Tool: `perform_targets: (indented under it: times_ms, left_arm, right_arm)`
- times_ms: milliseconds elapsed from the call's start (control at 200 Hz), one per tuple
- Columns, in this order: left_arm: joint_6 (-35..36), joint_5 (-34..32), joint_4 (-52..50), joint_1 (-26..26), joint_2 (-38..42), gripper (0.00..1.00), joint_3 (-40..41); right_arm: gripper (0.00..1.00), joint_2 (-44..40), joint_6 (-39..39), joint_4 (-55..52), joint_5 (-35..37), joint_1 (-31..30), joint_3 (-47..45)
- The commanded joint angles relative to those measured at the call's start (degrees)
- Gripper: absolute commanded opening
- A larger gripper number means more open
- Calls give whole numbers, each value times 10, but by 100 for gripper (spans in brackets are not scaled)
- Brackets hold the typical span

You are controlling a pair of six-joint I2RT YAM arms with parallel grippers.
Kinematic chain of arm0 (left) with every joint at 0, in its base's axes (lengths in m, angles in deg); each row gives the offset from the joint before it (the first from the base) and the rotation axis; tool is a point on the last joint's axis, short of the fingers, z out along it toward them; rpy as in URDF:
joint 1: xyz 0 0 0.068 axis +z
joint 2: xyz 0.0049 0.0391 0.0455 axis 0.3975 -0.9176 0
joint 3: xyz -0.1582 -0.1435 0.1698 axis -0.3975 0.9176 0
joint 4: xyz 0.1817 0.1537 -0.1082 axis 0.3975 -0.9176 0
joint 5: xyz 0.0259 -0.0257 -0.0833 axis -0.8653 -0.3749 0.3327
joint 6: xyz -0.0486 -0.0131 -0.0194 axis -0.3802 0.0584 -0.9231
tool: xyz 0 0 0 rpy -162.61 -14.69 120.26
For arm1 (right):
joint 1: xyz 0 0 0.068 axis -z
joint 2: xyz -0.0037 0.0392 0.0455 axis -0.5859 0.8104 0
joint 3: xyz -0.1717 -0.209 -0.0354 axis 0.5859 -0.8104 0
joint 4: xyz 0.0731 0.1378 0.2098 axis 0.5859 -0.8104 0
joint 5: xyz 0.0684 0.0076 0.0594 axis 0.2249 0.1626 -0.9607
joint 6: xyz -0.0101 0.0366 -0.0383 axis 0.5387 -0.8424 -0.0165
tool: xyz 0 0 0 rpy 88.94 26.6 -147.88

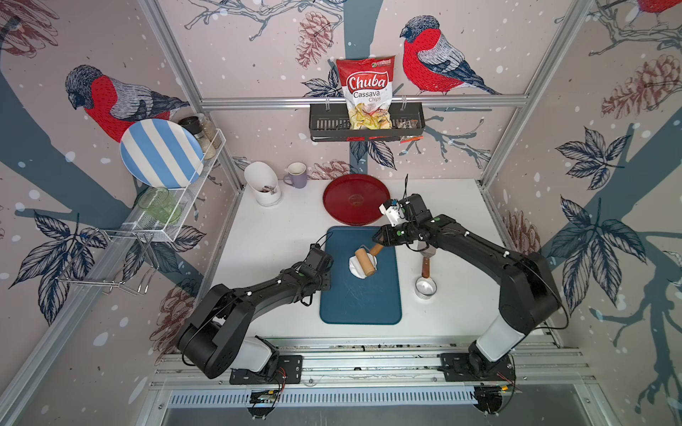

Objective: Roll out the dumpling wrappers from the dough
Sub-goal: Flatten out the dough on the work surface.

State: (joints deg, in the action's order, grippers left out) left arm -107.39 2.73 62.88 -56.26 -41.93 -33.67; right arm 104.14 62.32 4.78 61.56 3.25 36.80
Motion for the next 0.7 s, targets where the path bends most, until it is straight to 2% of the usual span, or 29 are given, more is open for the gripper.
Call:
perform_targets:
  times_ms: [0, 160, 355, 500, 690]
  left_arm:
    - [13, 0, 17, -2, -13, 36, -13]
    - [21, 7, 17, -2, -37, 24, -24]
    - [21, 9, 18, -3, -47, 16, -24]
    - [24, 11, 20, -2, -51, 0, -25]
    - [31, 11, 20, -3, -58, 0, -27]
  right_arm:
    - [0, 2, -14, 11, -8, -3, -5]
    - [0, 8, -14, 17, -8, -6, -5]
    - [0, 19, -18, 24, -13, -12, 1]
    - [0, 25, -32, 36, -11, -15, -4]
    - [0, 18, -68, 69, 5, -24, -28]
